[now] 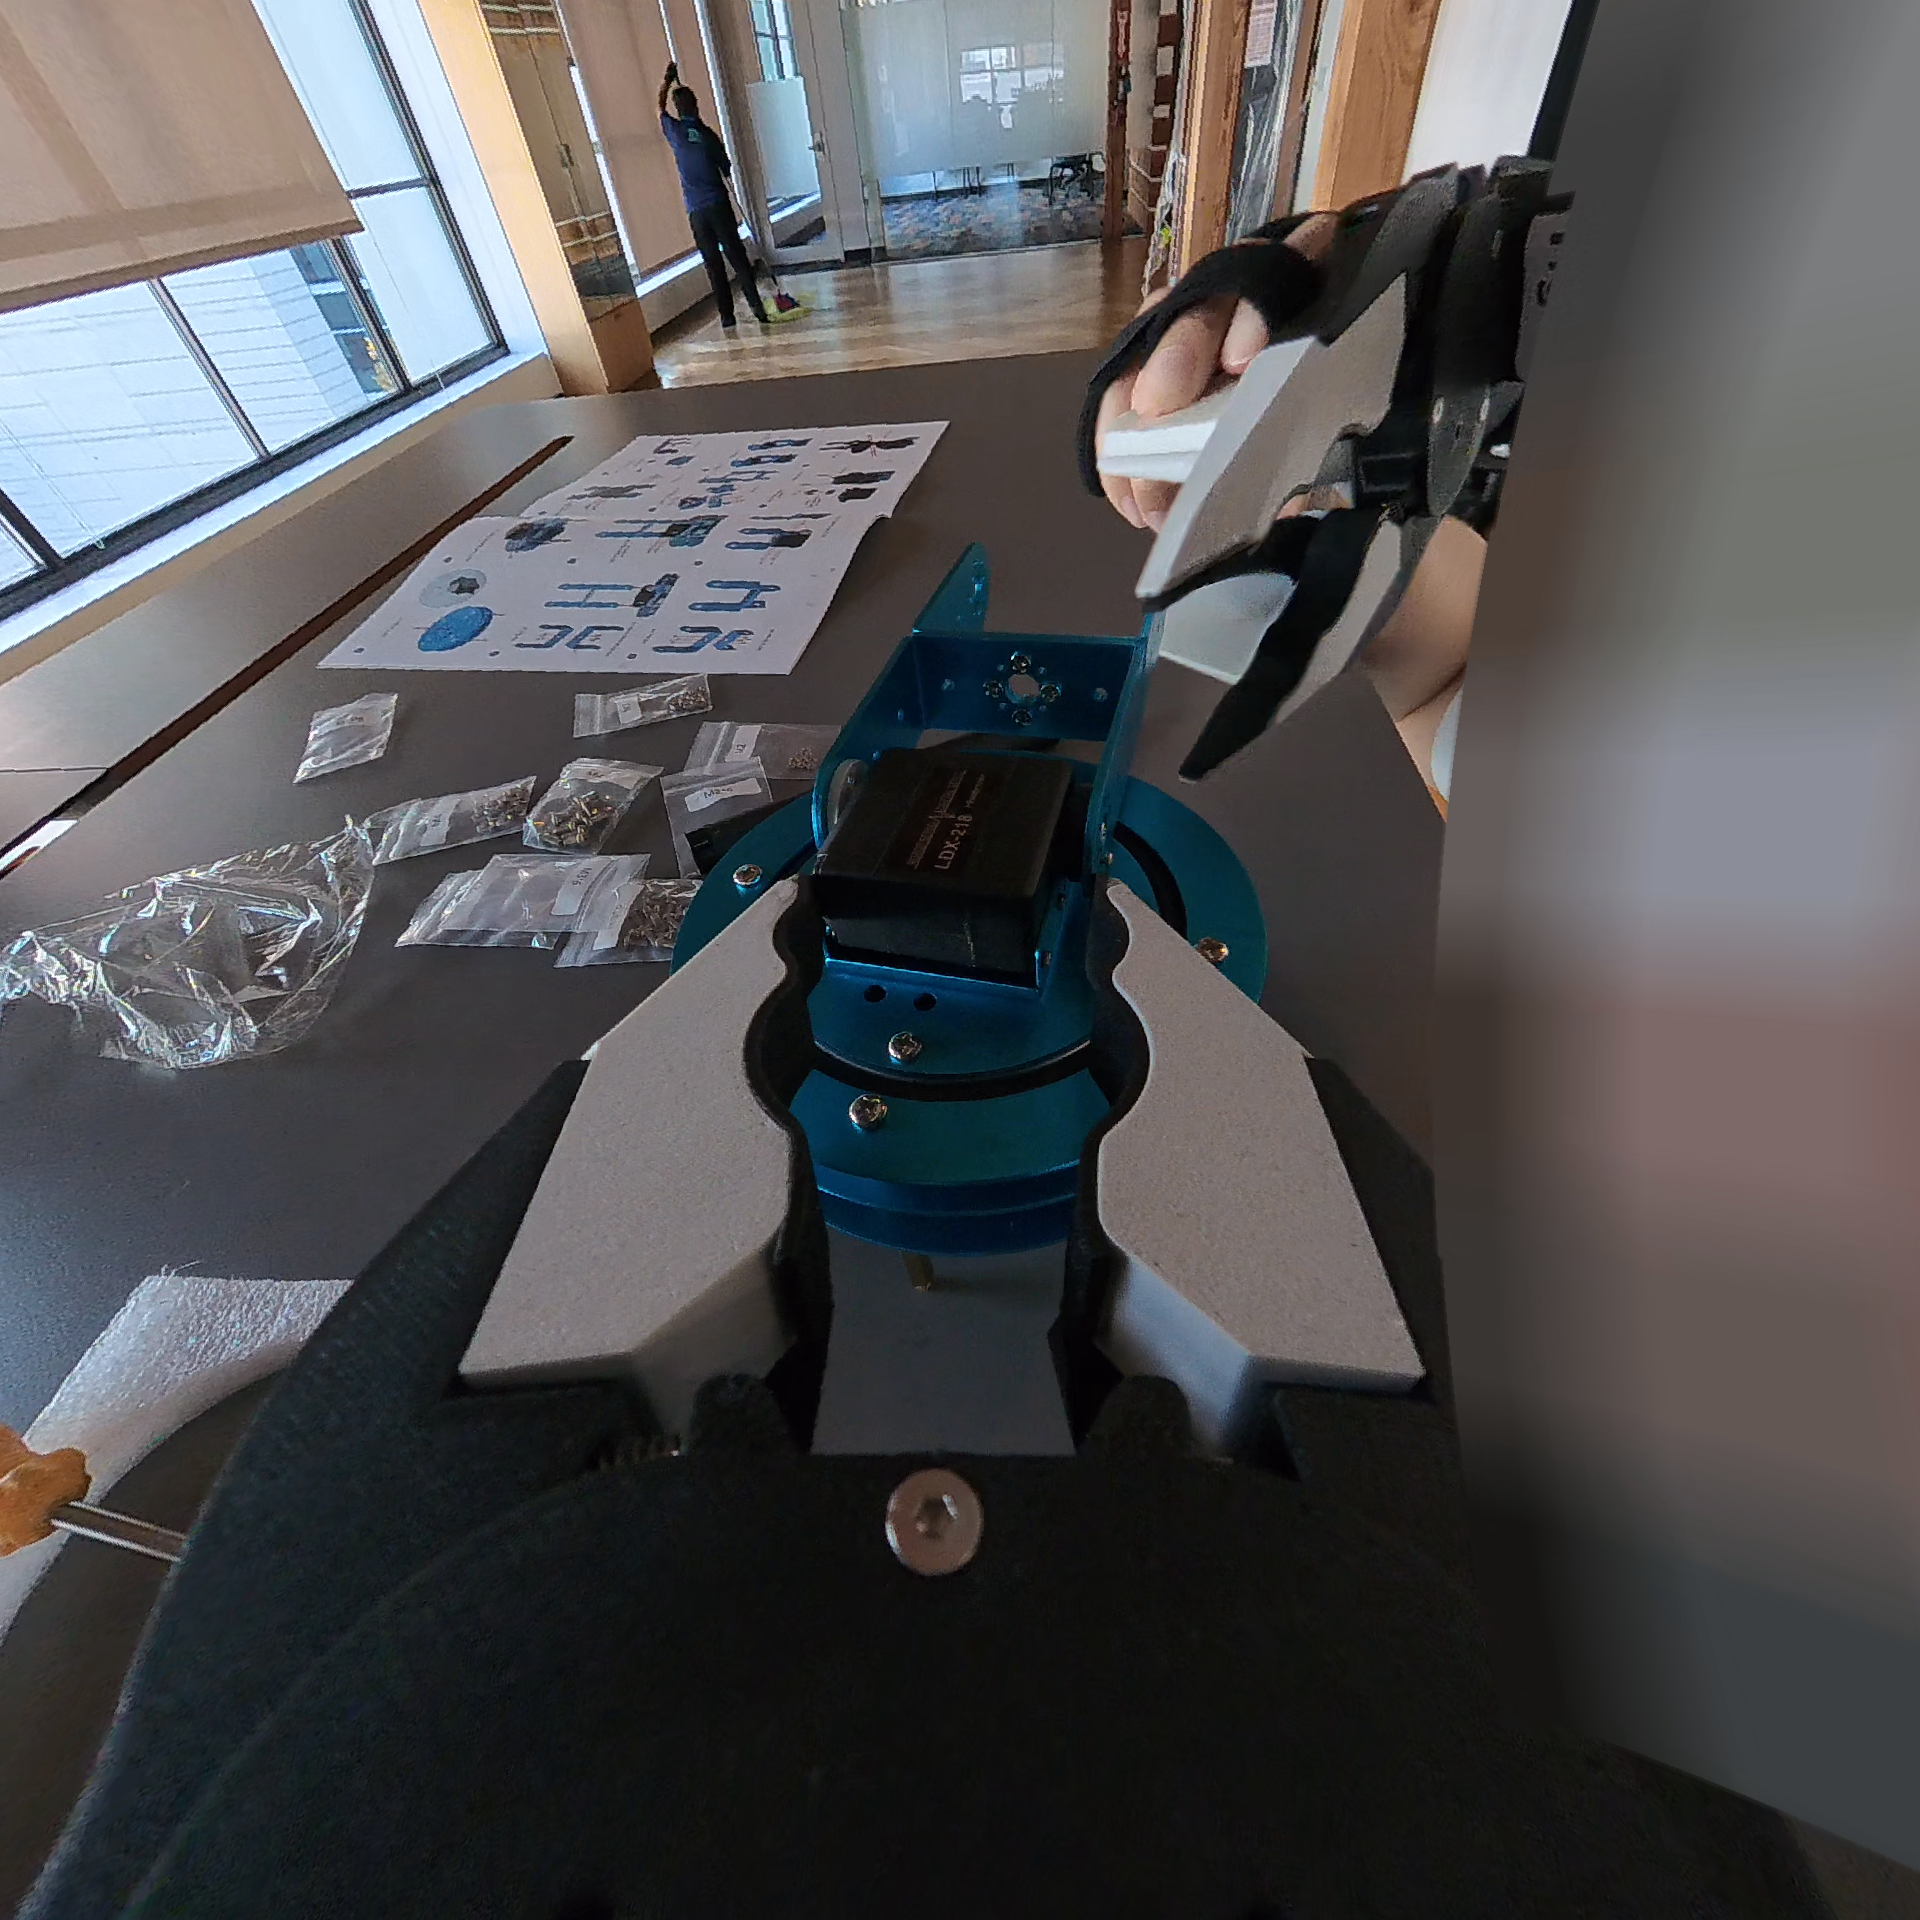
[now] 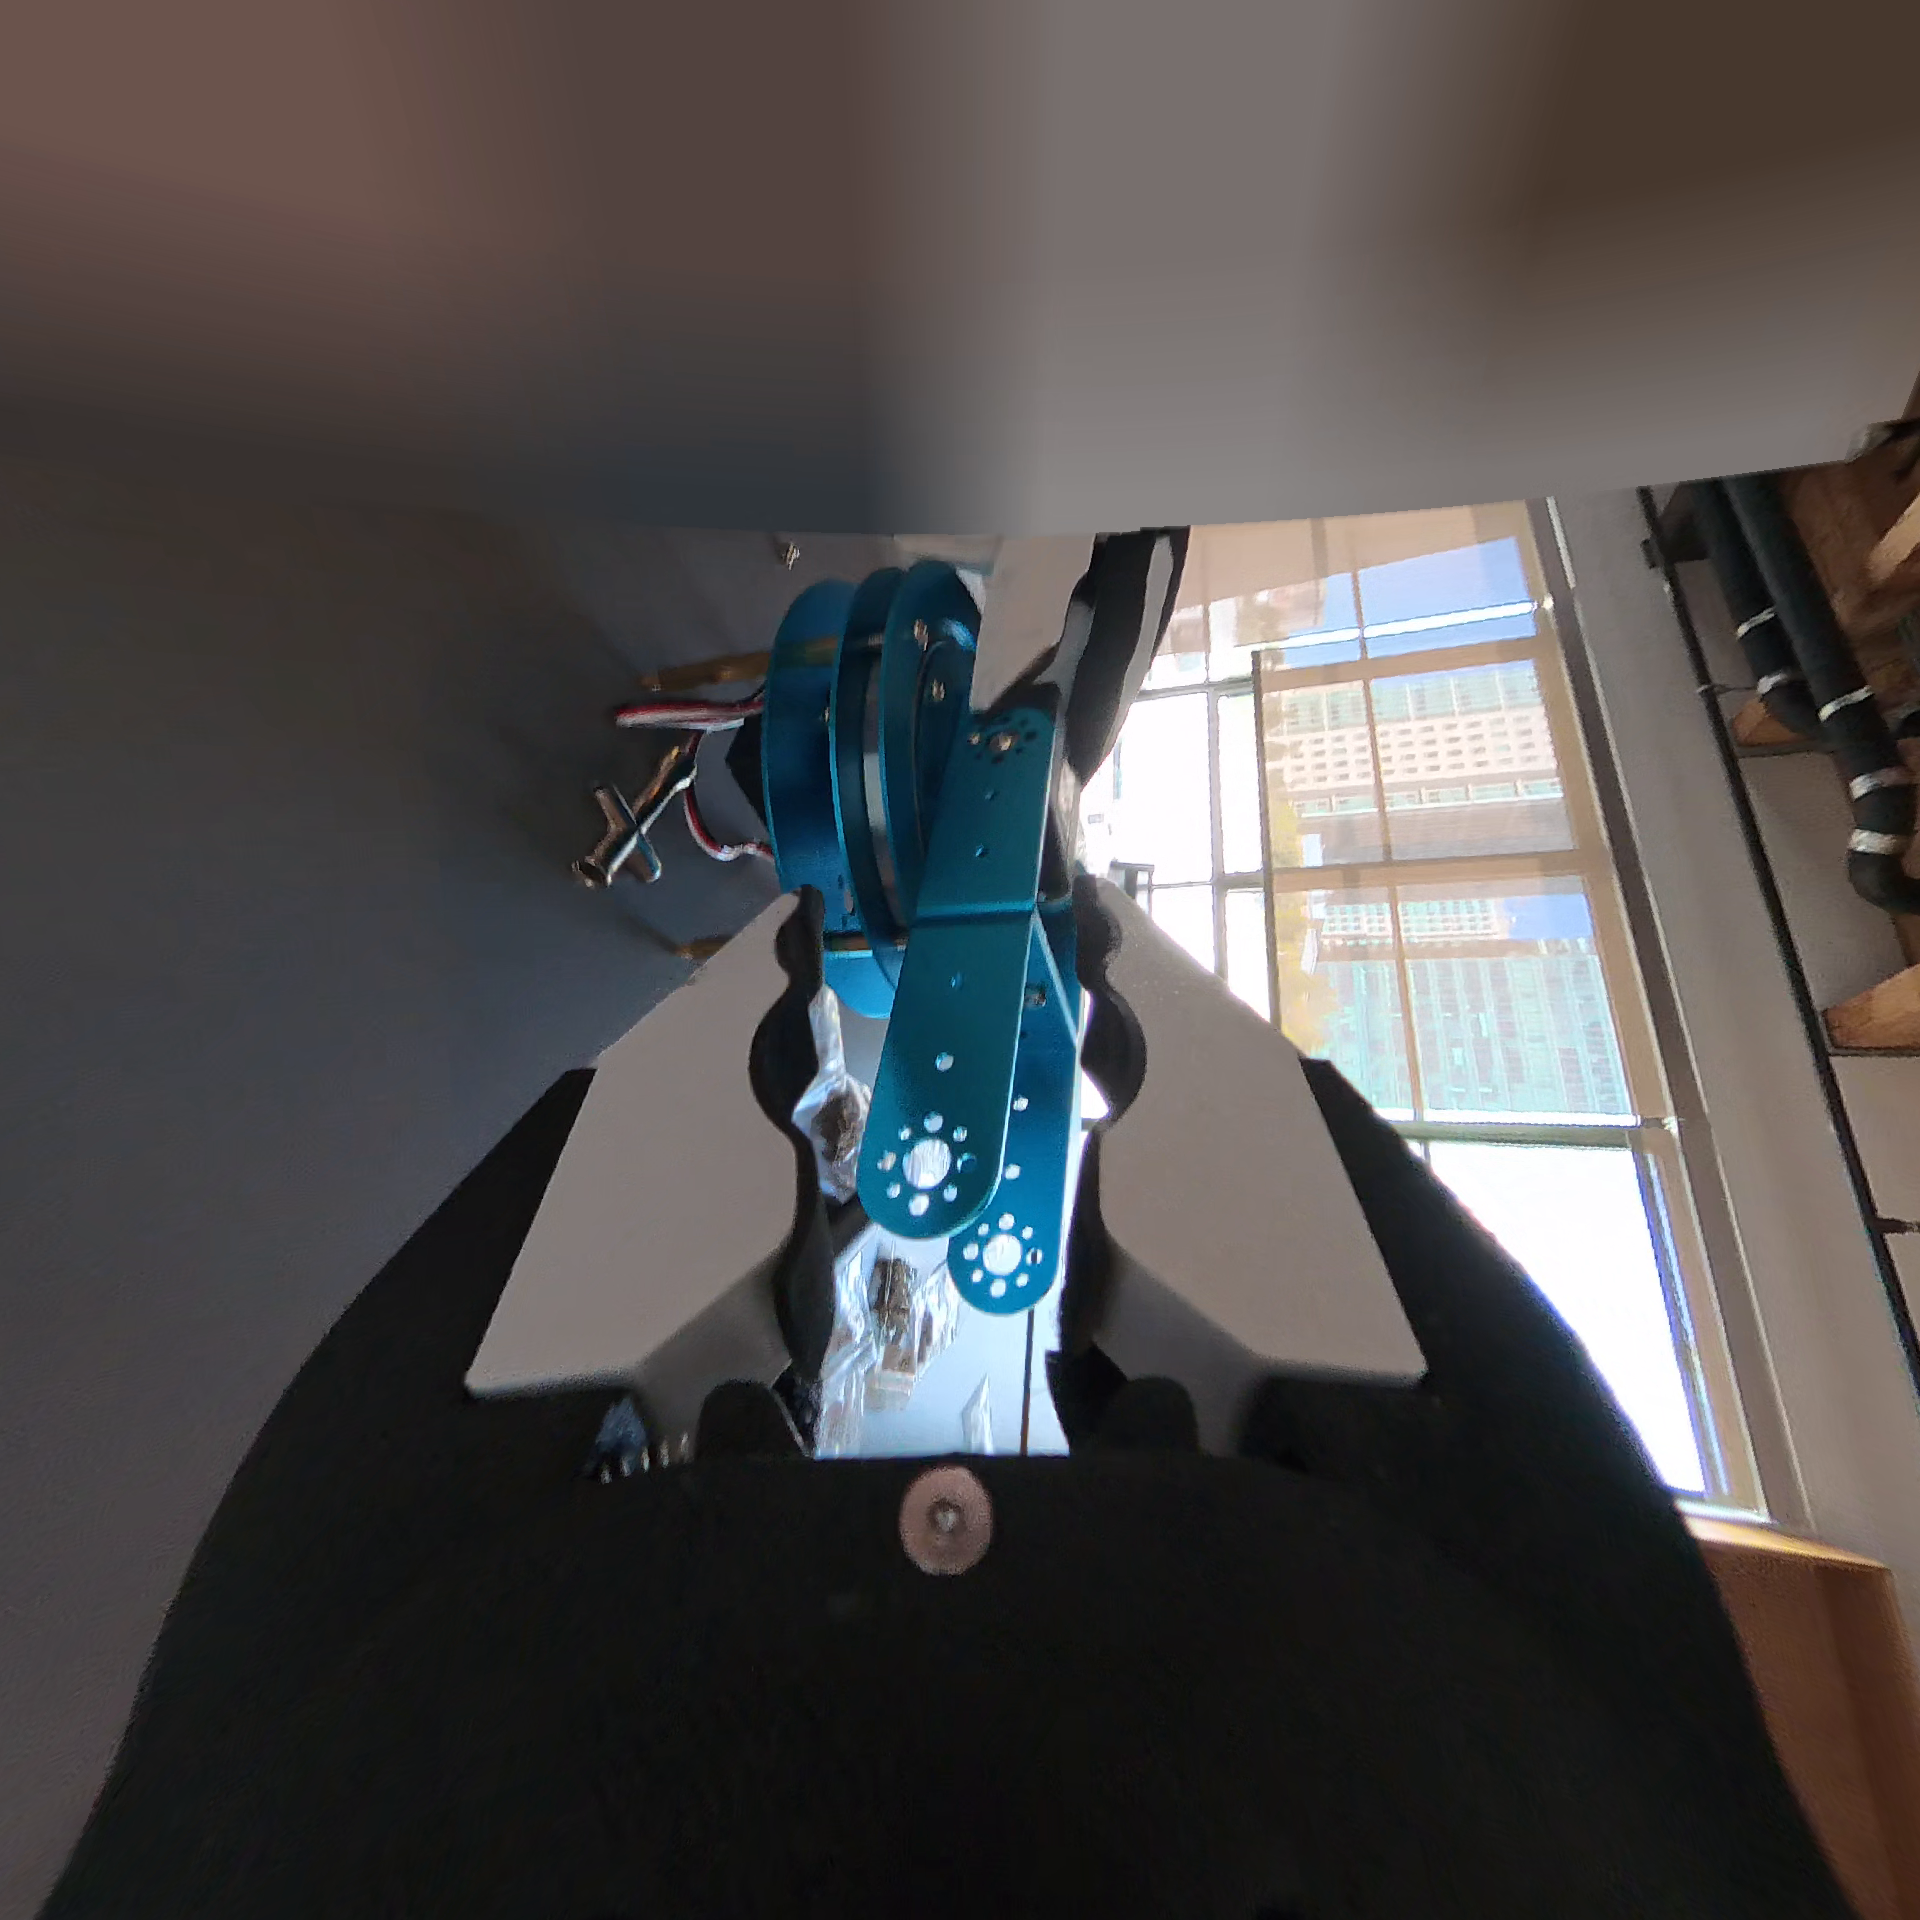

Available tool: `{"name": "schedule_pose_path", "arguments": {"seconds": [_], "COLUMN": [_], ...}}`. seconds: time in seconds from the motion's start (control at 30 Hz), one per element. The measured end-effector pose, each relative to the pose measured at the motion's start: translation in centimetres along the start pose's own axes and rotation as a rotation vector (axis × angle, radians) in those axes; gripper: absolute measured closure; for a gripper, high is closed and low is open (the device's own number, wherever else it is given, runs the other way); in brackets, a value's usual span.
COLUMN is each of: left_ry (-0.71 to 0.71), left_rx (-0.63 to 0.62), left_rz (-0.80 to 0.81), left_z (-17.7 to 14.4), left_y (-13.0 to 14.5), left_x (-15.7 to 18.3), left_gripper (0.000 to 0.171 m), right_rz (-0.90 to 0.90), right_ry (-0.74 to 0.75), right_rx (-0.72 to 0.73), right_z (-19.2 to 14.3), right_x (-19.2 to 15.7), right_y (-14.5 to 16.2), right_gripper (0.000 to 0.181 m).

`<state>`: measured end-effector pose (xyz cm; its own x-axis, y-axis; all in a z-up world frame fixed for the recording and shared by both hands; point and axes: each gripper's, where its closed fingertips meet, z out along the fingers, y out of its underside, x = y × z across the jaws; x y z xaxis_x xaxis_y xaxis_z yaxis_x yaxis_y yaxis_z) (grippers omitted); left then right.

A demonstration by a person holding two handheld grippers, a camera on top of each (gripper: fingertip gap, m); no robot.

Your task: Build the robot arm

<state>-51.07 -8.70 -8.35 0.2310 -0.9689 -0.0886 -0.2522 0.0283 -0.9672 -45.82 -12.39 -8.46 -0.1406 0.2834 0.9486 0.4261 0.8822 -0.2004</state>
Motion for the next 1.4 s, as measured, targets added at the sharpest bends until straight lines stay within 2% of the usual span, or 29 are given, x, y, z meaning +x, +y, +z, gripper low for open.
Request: {"name": "schedule_pose_path", "arguments": {"seconds": [0.17,0.23,1.4], "left_ry": [0.000,0.000,-0.004], "left_rx": [0.000,0.000,-0.007], "left_rz": [0.001,0.003,0.043], "left_z": [0.0,0.0,-0.1], "left_y": [0.0,0.0,0.0], "left_x": [0.0,0.0,0.0], "left_gripper": [0.121,0.121,0.120], "right_rz": [-0.077,-0.117,-0.112], "right_ry": [-0.001,0.030,0.083], "right_rx": [-0.099,-0.136,-0.173], "right_z": [0.2,0.2,0.3], "right_x": [-0.2,0.1,1.0], "right_y": [1.8,2.3,2.3], "right_gripper": [0.141,0.152,0.154]}}
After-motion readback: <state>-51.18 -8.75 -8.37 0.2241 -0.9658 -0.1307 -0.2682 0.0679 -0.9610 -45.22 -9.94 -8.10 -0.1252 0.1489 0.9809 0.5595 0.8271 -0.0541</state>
